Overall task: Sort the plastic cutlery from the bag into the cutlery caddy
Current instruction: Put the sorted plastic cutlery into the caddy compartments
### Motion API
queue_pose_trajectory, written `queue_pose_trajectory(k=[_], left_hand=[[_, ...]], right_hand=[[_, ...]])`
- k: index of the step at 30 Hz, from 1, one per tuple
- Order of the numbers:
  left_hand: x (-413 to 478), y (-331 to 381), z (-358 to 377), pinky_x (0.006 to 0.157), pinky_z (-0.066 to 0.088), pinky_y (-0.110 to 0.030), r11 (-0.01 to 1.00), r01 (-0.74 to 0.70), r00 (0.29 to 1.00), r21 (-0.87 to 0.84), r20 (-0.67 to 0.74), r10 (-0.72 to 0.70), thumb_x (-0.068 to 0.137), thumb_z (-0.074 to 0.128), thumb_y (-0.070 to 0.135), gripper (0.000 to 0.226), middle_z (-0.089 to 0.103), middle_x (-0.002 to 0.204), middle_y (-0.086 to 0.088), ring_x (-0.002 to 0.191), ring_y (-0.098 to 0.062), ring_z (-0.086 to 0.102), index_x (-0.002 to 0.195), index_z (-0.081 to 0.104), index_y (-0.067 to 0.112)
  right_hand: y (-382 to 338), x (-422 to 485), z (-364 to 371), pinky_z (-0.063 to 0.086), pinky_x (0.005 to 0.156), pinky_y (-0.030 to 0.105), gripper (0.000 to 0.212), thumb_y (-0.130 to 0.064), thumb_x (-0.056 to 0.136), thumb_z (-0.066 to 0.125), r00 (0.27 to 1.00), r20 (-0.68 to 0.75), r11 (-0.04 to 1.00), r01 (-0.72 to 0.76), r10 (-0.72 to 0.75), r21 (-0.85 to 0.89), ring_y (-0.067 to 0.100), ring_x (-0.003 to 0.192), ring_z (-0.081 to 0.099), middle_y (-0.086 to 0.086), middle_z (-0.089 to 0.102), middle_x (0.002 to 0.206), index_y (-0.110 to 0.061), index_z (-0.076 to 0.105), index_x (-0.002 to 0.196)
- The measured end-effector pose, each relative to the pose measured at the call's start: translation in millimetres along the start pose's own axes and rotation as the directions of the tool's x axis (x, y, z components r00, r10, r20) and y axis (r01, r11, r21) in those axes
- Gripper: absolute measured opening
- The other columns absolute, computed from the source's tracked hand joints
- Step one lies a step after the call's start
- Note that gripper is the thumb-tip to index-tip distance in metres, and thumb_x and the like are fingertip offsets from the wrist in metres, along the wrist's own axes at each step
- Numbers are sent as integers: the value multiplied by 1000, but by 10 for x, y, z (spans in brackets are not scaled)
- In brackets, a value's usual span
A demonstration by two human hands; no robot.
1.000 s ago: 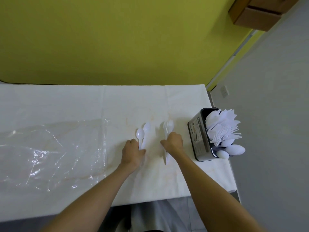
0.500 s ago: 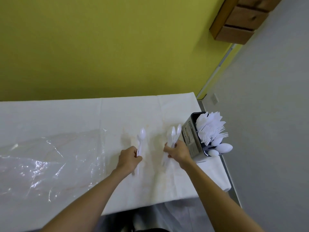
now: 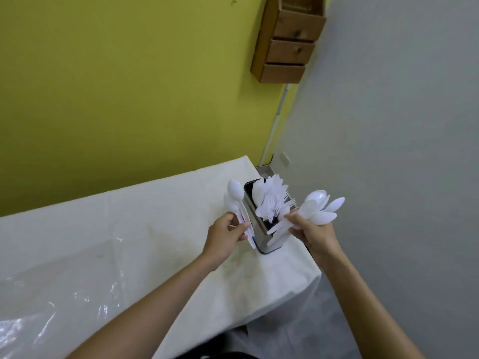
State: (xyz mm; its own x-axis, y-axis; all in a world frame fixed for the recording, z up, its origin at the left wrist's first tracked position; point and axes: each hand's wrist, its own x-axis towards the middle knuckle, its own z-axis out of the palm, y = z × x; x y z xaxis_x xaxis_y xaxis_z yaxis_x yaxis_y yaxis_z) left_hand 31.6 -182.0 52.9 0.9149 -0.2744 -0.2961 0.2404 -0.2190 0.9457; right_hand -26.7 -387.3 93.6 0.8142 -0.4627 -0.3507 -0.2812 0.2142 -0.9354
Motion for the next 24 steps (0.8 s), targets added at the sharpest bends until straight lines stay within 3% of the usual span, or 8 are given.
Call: queue_pose_trajectory(k=[4,7,11,15,19,24], left_hand=[[52,111,364,84,57,-37,989,0,999,-148,-34,-5,86,69,22,21,72,83,-5,77,-18,73,82,62,3],[75,133,526,80,56,-32,987,-5,994,-161,-105,-12,87,67,24,15,75,85,-3,78,-14,73,82,65,10],[72,97,654,75,51,-29,994,-98,982,48,-160,104,88,65,26,17,73,80,-1,80,-16,70,81,67,10],[85,29,691,73,52,-27,959,-202,966,197,-120,228,91,61,26,17,71,79,1,79,-14,68,82,66,13],[69,-55,709,69,46,-23,906,-273,943,323,-97,319,94,58,25,18,69,81,-1,77,-16,64,85,65,11],[89,-43,828,73,40,-23,823,-335,927,458,6,374,95,51,17,19,68,93,-3,87,-19,59,95,68,9]], right_hand=[[21,118,-127,55,67,22,13,-4,81,73,984,-167,980,-22,56,196,13,78,65,2,67,82,-11,63,85],[28,196,-129,55,64,20,12,-6,82,74,969,-241,979,1,50,205,11,69,64,0,66,77,-12,63,81],[108,264,-145,60,71,36,15,-11,77,76,988,-120,992,90,-100,-85,24,81,70,17,73,88,0,70,84],[91,325,-168,56,65,34,15,-23,75,75,986,-8,866,145,-169,-478,15,69,68,10,73,78,-8,71,74],[19,422,-194,54,61,33,25,-35,66,70,987,112,745,157,-111,-648,24,75,69,8,73,75,-10,70,69],[-79,457,-209,39,56,29,34,-33,67,76,970,231,646,225,-76,-729,13,63,47,7,62,67,-2,64,73]])
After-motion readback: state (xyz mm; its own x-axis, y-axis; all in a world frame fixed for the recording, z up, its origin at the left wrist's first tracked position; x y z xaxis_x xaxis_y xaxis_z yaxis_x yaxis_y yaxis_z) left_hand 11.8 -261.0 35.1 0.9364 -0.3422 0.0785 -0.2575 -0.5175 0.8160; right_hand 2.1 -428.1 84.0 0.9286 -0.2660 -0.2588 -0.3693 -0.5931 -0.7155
